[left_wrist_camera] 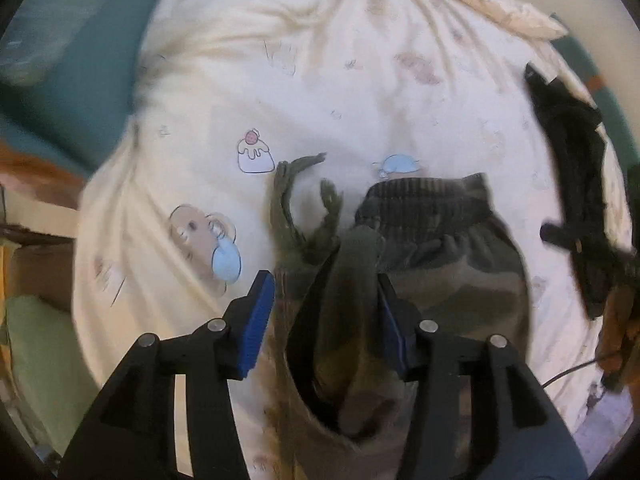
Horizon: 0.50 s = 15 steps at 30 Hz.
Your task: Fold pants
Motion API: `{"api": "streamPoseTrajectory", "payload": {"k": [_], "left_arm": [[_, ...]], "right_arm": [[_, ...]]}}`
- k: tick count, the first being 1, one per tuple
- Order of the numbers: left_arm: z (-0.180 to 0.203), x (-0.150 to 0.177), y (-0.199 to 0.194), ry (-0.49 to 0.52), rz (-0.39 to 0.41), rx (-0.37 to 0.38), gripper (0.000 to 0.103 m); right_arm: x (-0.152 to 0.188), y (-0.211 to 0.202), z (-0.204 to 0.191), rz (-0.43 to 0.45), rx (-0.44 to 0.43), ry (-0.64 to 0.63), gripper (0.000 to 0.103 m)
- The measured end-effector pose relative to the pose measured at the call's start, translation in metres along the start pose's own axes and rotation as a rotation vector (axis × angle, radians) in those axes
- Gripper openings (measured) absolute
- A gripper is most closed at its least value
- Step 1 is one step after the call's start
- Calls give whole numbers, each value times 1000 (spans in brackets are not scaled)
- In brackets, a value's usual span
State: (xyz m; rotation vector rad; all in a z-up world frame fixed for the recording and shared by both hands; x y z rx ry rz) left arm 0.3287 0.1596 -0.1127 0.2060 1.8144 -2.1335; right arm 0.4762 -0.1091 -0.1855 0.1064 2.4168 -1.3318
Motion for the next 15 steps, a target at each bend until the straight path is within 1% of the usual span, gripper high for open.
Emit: {"api": "streamPoseTrajectory", "payload": {"k": [2, 4, 6, 7, 9, 10, 12, 13, 14, 15], "left_arm": [[11, 15, -25, 9, 29, -5, 46], [27, 34, -42, 6, 33, 39, 46], [37, 55, -48, -44, 15, 75, 46], [42, 70, -44, -85, -20, 103, 46], [48, 88, -31, -103, -69, 124, 46], [47, 99, -18, -95, -89, 108, 46], [41, 110, 3, -75, -112, 86, 46], [25, 119, 19, -126, -166, 93, 46], [11, 125, 25, -196, -197, 118, 44], [-4, 130, 25, -269, -203, 132, 40]], "right_arm": [[22, -17, -14, -7, -95, 23, 51], [50, -22, -31, -45, -196, 48, 51], [75, -15, -43, -100, -280, 78, 51], [87, -8, -47, -126, -304, 89, 51], [101, 5, -49, -151, -303, 95, 51], [107, 13, -47, -161, -291, 109, 51], [114, 26, -37, -169, -283, 150, 51], [114, 30, -27, -163, -250, 165, 49], [116, 27, -20, -141, -206, 171, 49], [116, 21, -10, -113, -138, 180, 52]]}}
Point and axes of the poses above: each gripper's, at about its wrist camera, not at the fingertips, and y roughly the way its jaws point, z to its right, x to its underside, the point moved 3 cm from there along y, roughly the way its jaws point, and after that the axes turned 4 degrees about z, right-handed, at the moved point
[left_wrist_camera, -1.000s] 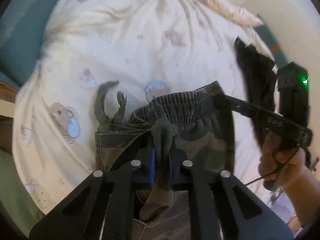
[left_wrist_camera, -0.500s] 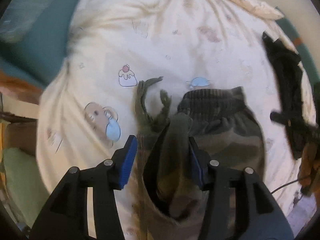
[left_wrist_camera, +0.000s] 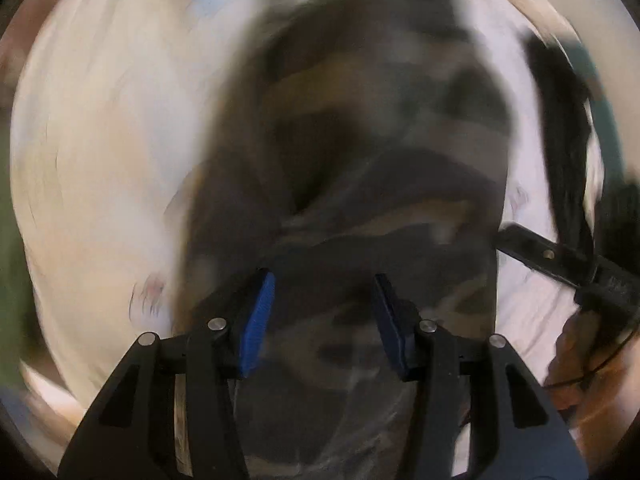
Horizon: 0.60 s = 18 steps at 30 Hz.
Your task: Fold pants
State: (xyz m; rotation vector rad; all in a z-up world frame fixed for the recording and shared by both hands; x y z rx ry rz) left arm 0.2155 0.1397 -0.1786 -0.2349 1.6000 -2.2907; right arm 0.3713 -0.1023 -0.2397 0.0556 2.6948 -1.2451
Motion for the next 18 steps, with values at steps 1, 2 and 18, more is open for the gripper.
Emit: {"api": "streamPoseTrajectory", "payload": {"k": [1, 2, 18], "left_arm": [[-16, 1, -10, -60, 24, -1, 36], [-23, 4, -20, -69, 33, -49, 37], [3, 135, -25, 236, 10, -84, 75]], "right_arm": [[0, -8, 10, 28, 70, 19, 52], [2, -17, 18, 43, 110, 44, 53], [126, -4, -17, -124, -64, -21, 43]]}}
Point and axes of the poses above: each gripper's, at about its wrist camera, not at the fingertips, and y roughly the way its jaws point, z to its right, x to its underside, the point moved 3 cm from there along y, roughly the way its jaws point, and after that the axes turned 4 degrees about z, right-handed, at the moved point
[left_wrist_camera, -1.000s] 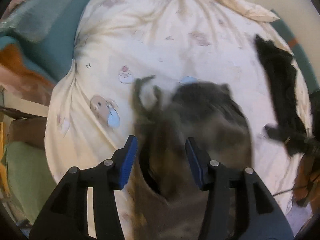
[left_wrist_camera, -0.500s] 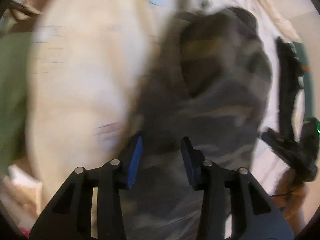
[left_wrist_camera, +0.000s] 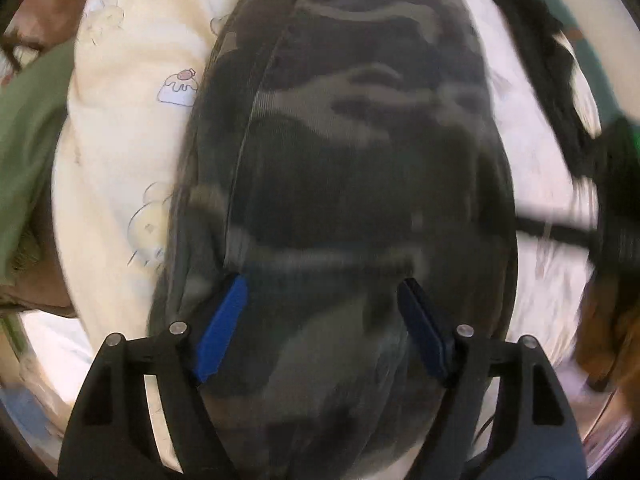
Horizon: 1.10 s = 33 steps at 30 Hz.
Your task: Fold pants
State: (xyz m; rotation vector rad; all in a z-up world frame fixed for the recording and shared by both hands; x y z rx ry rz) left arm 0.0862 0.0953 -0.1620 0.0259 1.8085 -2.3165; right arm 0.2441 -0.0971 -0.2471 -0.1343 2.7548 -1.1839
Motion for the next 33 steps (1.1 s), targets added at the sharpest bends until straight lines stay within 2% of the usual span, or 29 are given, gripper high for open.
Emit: {"api": "streamPoseTrajectory", "payload": {"k": [1, 3, 4, 6, 8, 10, 12, 15, 21, 25, 27, 31, 33], "left_arm": [[2, 10, -13, 39, 4, -25, 75], [4, 25, -30, 64, 7, -42, 77], [7, 33, -41, 73, 10, -34, 79], [6, 43, -45, 58, 1, -32, 89], [0, 59, -33, 20, -51, -28, 90], [-15, 81, -8, -12, -132, -69, 90], [-19, 90, 1, 13, -131, -84, 90], [-6, 94, 1, 105, -119, -120, 90], [5, 106, -29, -18, -66, -71, 90], [-5, 112, -41, -30, -56, -75, 90], [-11, 111, -48, -53, -57, -79, 90], [-13, 115, -50, -68, -44, -88, 90], [-17, 118, -56, -82, -48, -94, 90]], "right_arm": [[2, -11, 1, 32, 38, 2, 46], [11, -39, -1, 79, 171, -56, 50], [18, -44, -2, 65, 168, -60, 50], [40, -51, -8, 9, 79, -34, 52], [64, -44, -14, -24, 67, -52, 52], [91, -25, -13, -76, 89, -48, 52], [111, -4, -1, -116, 128, 0, 52], [131, 9, 12, -118, 194, 50, 53], [143, -12, 21, -117, 142, 101, 52], [141, -31, 23, -96, 130, 94, 53], [142, -34, 21, -89, 125, 96, 55], [143, -34, 18, -68, 95, 111, 66], [142, -42, 28, -65, 82, 136, 69]]}}
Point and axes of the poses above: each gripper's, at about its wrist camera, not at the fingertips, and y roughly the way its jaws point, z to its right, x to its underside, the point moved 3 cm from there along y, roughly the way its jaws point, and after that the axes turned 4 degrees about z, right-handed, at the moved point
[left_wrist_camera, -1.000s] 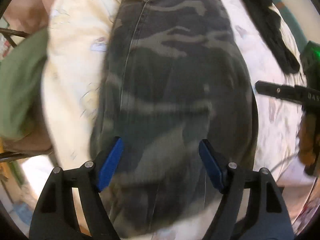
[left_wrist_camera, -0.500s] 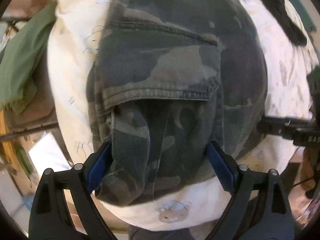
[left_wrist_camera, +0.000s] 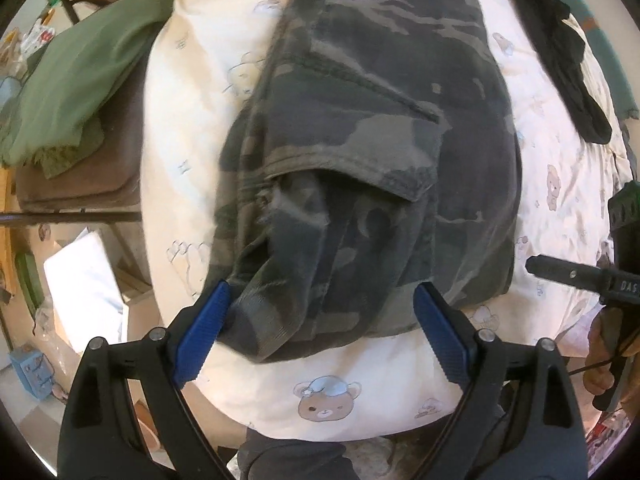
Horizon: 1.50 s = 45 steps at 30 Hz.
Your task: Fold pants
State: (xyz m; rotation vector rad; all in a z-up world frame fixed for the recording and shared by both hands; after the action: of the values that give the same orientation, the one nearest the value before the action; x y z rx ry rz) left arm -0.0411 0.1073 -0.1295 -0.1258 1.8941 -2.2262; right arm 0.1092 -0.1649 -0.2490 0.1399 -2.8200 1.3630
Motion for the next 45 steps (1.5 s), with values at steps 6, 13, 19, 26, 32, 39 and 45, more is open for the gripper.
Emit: {"api": "streamPoseTrajectory", "payload": {"k": [6, 13, 19, 26, 32, 39, 45], "left_arm": [[-49, 14, -6, -126, -9, 35, 94], [-71, 1, 22, -155, 37, 140, 96], [-66, 2, 49, -147, -2, 179, 90], [-61, 2, 40, -168, -37, 250, 61], [-60, -7, 43, -183, -65, 246, 48], [-48, -10, 15, -144, -66, 241, 25], [-46, -33, -37, -255, -93, 343, 23]], "right_arm": [[-3, -6, 5, 28, 13, 14, 74], [-11, 3, 20, 23, 11, 20, 76], [-18, 40, 24, -30, -60, 71, 76], [6, 59, 30, -117, -361, 288, 76], [-5, 76, 20, -66, -214, 215, 64], [-5, 45, 3, -36, -179, 119, 24], [-13, -6, -26, 33, -222, 84, 20]]}}
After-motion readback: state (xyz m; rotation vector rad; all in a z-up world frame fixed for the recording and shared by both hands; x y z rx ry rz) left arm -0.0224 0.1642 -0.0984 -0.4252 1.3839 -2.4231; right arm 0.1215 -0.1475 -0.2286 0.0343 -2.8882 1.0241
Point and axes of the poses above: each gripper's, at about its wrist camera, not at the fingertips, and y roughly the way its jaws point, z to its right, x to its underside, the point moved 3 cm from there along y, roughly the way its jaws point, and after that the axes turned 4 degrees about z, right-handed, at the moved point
